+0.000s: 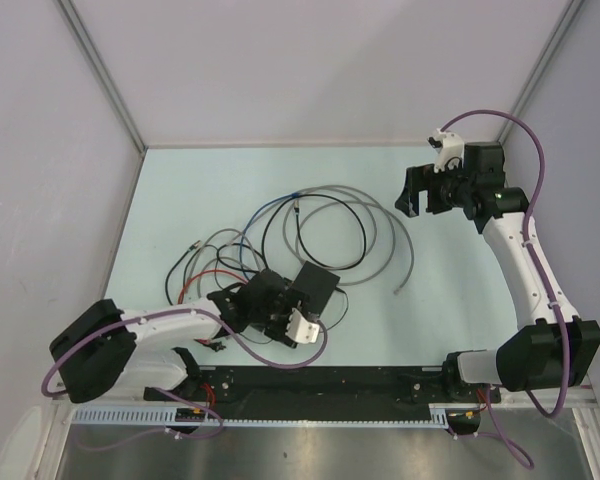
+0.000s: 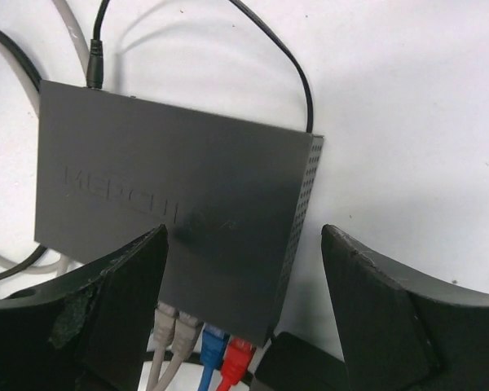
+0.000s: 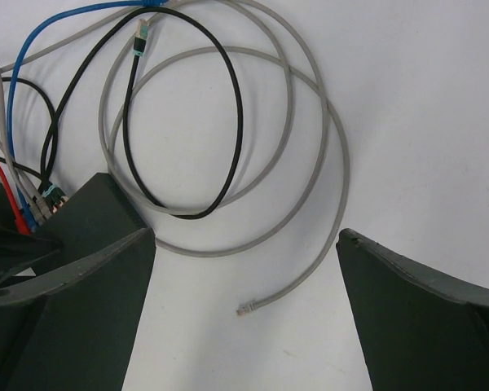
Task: Pull the plug from the switch port
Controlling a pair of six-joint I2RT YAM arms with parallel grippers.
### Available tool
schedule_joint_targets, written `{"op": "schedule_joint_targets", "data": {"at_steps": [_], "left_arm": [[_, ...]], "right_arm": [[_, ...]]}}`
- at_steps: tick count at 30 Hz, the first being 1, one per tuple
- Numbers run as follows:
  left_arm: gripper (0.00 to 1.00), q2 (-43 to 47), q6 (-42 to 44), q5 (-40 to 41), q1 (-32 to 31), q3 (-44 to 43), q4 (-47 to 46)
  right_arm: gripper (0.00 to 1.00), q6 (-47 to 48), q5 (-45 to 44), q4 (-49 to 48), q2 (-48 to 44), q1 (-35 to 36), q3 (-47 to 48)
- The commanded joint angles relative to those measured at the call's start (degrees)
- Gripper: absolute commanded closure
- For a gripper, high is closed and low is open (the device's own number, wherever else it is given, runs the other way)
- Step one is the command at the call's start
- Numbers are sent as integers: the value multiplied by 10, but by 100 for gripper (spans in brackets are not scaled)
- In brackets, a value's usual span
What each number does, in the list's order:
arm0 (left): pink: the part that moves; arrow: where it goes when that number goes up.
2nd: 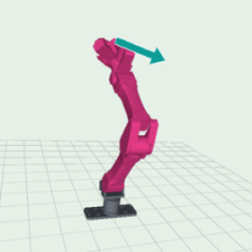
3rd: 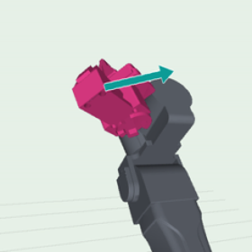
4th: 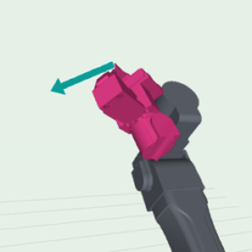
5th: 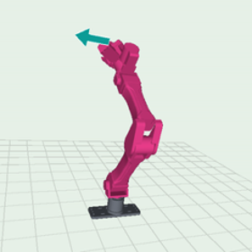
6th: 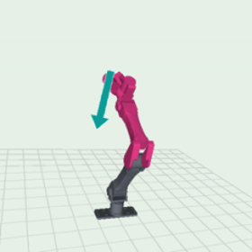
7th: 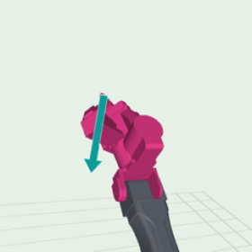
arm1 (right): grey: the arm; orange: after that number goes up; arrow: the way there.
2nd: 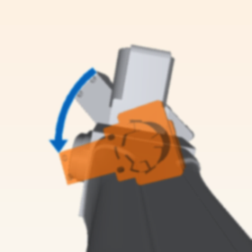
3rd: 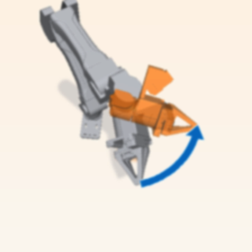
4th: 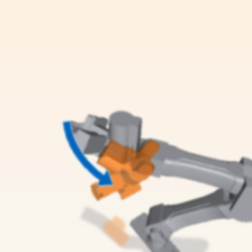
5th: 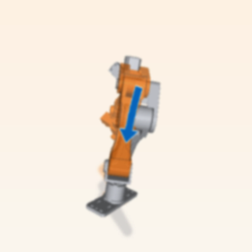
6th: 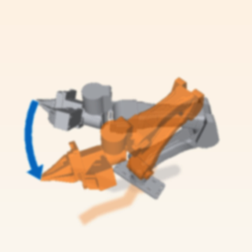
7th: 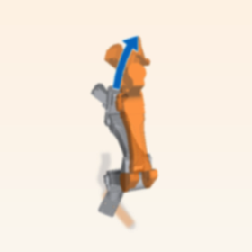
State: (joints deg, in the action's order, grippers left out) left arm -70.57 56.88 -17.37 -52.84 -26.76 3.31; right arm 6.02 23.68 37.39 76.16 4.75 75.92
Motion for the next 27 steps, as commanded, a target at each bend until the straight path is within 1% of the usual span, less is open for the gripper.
{"op": "schedule_joint_targets", "data": {"at_steps": [1, 7, 11, 14, 16, 18, 23, 24, 26, 27], "left_arm": [[19, -38, -16, -22, -9, -42, -46], [20, -112, -48, -24, -11, -114, -57], [20, -179, -63, -23, -11, -201, -38], [20, -212, -68, -32, -11, -232, -37], [19, -212, -84, -41, -11, -244, -38], [19, -203, -98, -43, -11, -253, -7], [15, -132, -122, -34, -10, -257, 61], [14, -122, -148, -30, -8, -262, 73], [13, -99, -187, -40, 10, -285, 112], [13, -93, -240, -47, 32, -295, 121]], "right_arm": [[2, -8, 18, -24, -14, -4, -1], [2, 0, 25, -24, -3, -4, -1], [1, 8, 20, -22, -1, -4, -1], [1, 9, 16, -23, 0, -4, -1], [1, 12, 18, -21, 0, -5, -1], [1, 15, 22, -15, 0, -5, -1], [2, 33, 44, 14, 0, -4, -1], [2, 39, 48, 19, 0, -5, -1], [1, 80, 70, 43, -1, 2, -1], [1, 98, 78, 52, -2, 6, -1]]}}
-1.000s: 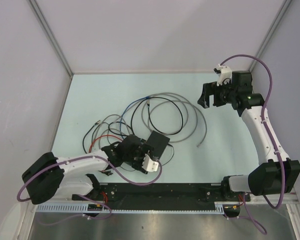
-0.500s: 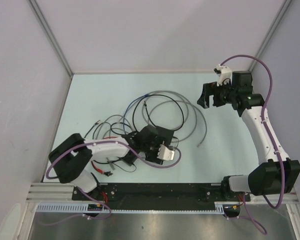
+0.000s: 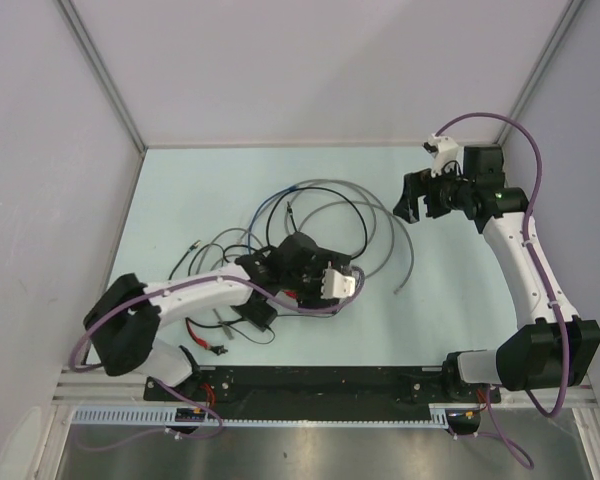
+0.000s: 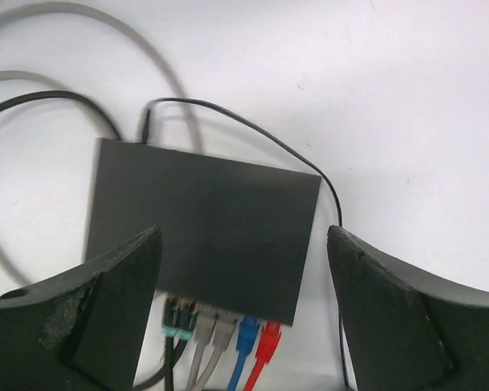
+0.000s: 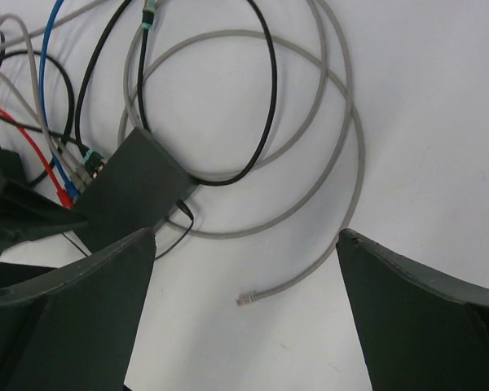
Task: Pull the plug from the switch port
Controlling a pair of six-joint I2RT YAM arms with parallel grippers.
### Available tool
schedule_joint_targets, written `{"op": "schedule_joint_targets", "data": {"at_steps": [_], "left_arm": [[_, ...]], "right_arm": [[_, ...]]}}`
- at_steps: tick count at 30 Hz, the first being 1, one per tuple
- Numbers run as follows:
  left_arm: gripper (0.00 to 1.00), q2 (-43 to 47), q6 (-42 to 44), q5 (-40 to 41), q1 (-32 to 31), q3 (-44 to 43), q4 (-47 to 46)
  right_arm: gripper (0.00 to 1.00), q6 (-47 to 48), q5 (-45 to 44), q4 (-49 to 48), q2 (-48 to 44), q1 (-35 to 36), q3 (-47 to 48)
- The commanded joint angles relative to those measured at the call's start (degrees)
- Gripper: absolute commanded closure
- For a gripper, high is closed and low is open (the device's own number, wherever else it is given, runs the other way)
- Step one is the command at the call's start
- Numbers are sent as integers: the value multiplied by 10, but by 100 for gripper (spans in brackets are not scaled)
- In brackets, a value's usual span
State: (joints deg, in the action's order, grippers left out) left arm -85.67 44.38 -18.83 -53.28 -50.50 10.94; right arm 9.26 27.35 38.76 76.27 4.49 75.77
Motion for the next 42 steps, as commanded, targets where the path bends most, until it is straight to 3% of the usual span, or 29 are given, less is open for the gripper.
{"op": "schedule_joint_targets", "data": {"at_steps": [1, 5, 8, 10, 11, 13, 14, 16, 17, 18, 21, 26, 29, 35, 40, 42], "left_arm": [[13, 61, -145, -40, 50, -78, 57], [14, 46, -280, -96, 118, -138, 101], [19, 19, -335, -119, 164, -166, 120], [31, -5, -351, -163, 194, -172, 117], [43, -15, -355, -179, 201, -175, 116], [53, -62, -354, -201, 214, -195, 120], [70, -83, -342, -211, 216, -209, 147], [81, -157, -327, -243, 226, -265, 185], [95, -186, -315, -255, 228, -285, 205], [99, -211, -310, -272, 232, -306, 244], [100, -285, -311, -308, 235, -358, 260], [100, -339, -370, -234, 235, -369, 237], [100, -346, -377, -183, 235, -363, 237], [100, -357, -435, -181, 251, -360, 223], [100, -346, -432, -186, 252, -340, 212], [100, -348, -407, -145, 251, -344, 224]], "right_arm": [[1, 97, 49, 47, 0, 17, 1], [3, 144, 70, 77, 17, 32, 0], [5, 152, 64, 69, 37, 40, 0], [8, 151, 59, 62, 51, 44, 1], [9, 151, 59, 56, 64, 52, 1], [14, 148, 59, 46, 78, 60, 1], [14, 150, 60, 43, 85, 69, 1], [16, 159, 56, 47, 102, 82, 1], [16, 167, 53, 50, 110, 87, 1], [18, 183, 52, 55, 123, 96, 1], [19, 178, 44, 55, 153, 98, 1], [25, 173, 66, 53, 182, 101, 1], [29, 172, 72, 54, 192, 103, 1], [51, 218, 8, 39, 208, 139, -4], [53, 250, 28, 22, 235, 141, -4], [56, 269, 51, 34, 249, 144, -4]]}}
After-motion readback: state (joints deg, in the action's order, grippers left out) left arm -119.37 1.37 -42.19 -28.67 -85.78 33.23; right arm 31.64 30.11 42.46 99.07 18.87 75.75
